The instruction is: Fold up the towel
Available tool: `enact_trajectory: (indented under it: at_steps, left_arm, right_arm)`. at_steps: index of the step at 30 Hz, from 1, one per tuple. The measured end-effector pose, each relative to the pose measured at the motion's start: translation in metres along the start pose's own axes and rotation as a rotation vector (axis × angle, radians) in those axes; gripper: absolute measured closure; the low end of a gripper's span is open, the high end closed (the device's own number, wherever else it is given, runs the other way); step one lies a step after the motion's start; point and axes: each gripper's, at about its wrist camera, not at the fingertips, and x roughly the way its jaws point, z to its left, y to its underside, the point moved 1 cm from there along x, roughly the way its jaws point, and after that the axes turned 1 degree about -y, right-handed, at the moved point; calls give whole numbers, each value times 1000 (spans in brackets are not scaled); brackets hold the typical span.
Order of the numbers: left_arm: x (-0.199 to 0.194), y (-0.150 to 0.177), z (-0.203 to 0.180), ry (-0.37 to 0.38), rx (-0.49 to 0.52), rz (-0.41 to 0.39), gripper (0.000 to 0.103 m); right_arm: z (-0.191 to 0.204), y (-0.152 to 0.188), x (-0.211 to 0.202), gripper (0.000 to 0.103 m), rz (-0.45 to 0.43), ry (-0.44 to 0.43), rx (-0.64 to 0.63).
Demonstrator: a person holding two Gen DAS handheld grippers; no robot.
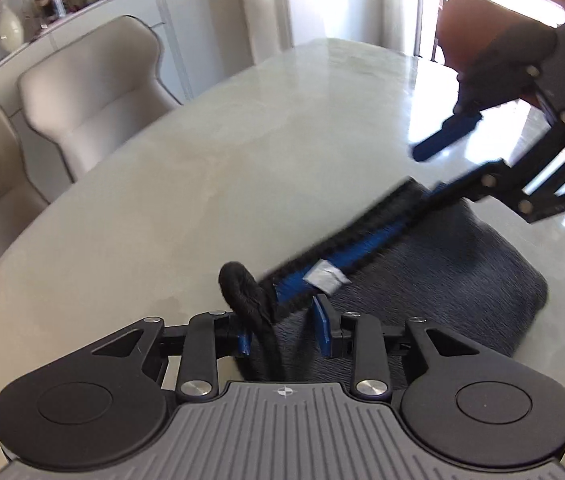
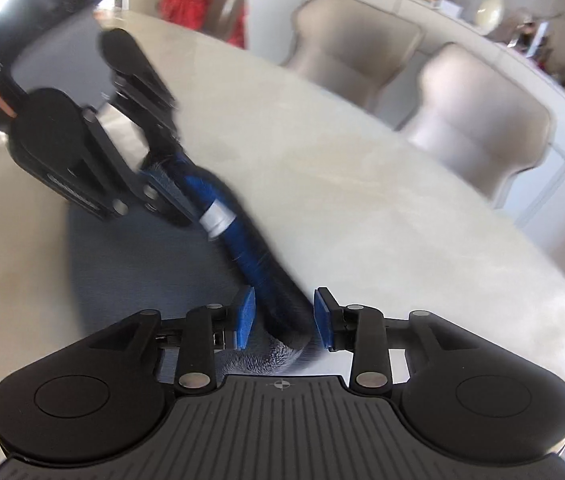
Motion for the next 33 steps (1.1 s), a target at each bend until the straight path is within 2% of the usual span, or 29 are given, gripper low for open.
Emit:
enact_trajectory:
  at_steps: [3, 7, 10, 11, 13, 15, 20, 29, 33]
  left_arm:
    - [-17, -1, 8, 0, -47, -72, 50]
    - [-30, 5, -1, 60, -41, -104, 48]
    - [-35, 14, -17, 143, -23, -96, 48]
    - [-33, 17, -21, 142, -6, -86, 48]
    - [-24, 23, -27, 111, 26, -55, 48]
    - [-12, 27, -26, 65, 15, -26, 48]
    - [4, 23, -11, -9, -23, -47, 48]
    - [20, 16, -3, -23, -29, -72, 45]
    - [24, 10, -2, -44, -48, -94, 43]
  right_arm:
    - [-4, 3, 0, 69, -16, 34, 11]
    - [18, 7, -7, 69, -59, -100, -19]
    - [27, 11, -3, 69, -45, -153, -34]
    - [29, 12, 1, 69, -35, -158, -34]
    - [25, 16, 12, 69, -4, -101, -32]
    - [20, 18, 16, 69, 5, -70, -28]
    - [12, 20, 18, 69, -5, -47, -14]
    - [-3, 23, 20, 69, -23, -6, 11]
    - [-8, 27, 18, 69, -14, 77, 16]
